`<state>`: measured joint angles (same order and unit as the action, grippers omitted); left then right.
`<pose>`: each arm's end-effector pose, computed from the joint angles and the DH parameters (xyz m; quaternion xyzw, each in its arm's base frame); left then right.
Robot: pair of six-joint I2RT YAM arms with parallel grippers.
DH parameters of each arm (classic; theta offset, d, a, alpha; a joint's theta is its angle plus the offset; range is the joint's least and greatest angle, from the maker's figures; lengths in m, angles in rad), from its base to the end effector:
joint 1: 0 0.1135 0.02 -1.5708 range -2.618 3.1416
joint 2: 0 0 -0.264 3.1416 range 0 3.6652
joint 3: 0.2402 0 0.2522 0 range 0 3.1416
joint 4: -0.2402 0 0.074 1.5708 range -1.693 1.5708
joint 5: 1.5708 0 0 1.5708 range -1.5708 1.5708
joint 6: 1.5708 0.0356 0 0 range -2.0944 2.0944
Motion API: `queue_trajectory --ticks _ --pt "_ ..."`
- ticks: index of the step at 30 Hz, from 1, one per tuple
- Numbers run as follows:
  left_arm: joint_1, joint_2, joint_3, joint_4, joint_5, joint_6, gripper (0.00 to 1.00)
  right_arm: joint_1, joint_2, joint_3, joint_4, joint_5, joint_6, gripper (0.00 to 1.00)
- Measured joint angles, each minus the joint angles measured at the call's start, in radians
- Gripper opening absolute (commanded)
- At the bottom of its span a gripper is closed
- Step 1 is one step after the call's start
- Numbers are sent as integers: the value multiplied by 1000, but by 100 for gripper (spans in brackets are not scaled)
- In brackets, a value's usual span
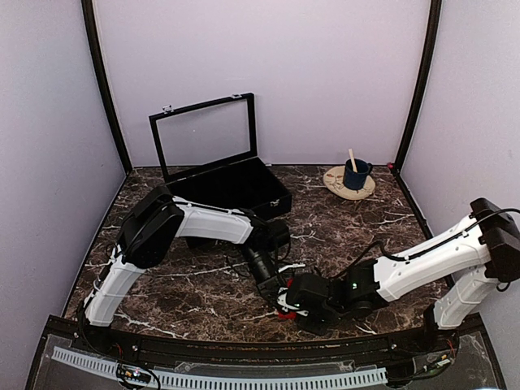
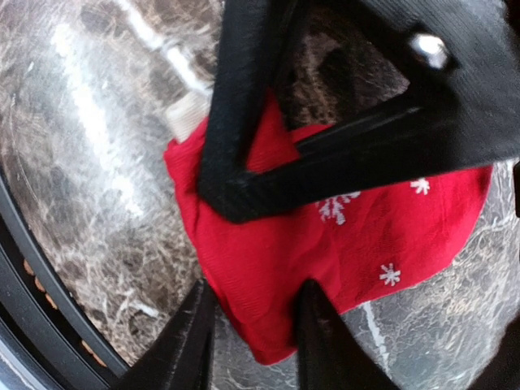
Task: Roll the socks
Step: Roll the sock at the center of the board.
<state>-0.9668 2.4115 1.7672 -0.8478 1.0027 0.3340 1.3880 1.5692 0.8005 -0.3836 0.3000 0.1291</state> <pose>0.2342 -0.3923 0.0975 -0.5456 -0.6859 0.4671 0.1166 0.0615 0.2747 0.1516 -0.5443 0.8001 0.0352 0.2496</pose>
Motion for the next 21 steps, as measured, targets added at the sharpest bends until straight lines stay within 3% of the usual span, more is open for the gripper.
queue_trajectory --ticks 5,10,14,21 --pt "0 0 0 0 0 0 3 -2 5 3 0 4 2 13" --pt "0 1 1 -2 -5 -2 16 -2 6 9 -7 -5 5 5" --pt "0 0 2 -7 -5 -18 25 -3 12 14 -11 -18 14 1" --pt "7 -50 -66 63 -12 -78 32 -10 23 22 -13 -39 39 0"
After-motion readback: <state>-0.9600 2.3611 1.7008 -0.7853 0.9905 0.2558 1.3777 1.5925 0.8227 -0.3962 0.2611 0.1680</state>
